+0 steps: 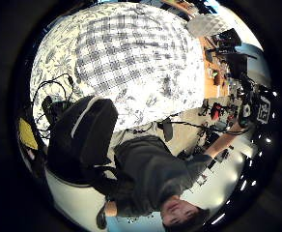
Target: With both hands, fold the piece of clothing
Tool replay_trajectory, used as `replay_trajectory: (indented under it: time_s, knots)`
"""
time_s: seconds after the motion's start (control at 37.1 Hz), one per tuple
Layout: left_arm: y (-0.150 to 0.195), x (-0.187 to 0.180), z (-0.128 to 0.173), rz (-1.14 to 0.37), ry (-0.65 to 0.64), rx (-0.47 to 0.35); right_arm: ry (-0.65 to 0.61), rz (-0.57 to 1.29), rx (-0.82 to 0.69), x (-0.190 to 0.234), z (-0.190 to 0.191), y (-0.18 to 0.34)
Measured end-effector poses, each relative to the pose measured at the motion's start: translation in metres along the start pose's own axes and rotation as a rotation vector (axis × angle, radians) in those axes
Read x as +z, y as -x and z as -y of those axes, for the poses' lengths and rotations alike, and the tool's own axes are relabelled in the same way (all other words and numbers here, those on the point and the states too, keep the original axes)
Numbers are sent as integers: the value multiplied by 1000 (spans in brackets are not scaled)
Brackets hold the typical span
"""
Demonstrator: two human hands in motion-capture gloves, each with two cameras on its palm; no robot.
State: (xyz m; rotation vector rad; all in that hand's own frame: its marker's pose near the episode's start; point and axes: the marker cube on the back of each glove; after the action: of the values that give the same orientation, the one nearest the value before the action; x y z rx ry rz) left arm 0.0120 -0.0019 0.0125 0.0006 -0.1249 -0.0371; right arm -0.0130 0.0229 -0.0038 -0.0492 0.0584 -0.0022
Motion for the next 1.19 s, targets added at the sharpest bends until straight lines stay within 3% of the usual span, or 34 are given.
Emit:
replay_trajectory:
  time_s: [0.32,0.57,0.65,0.76,0.92,1.19]
  knots:
    - [-22,54,19,0,61,72,45,-34,-14,9,3,7]
    - [-49,139,53,-58,246,145,73,-61,-27,21,7,9]
    - [-55,152,42,-69,317,116,89,-68,-27,27,5,8]
    - [-62,156,18,-49,363,18,113,-73,-21,32,-1,9]
    - [-64,174,23,34,354,-65,143,-76,-35,48,3,6]
    - [-64,169,43,60,119,-45,187,-75,-30,71,9,0]
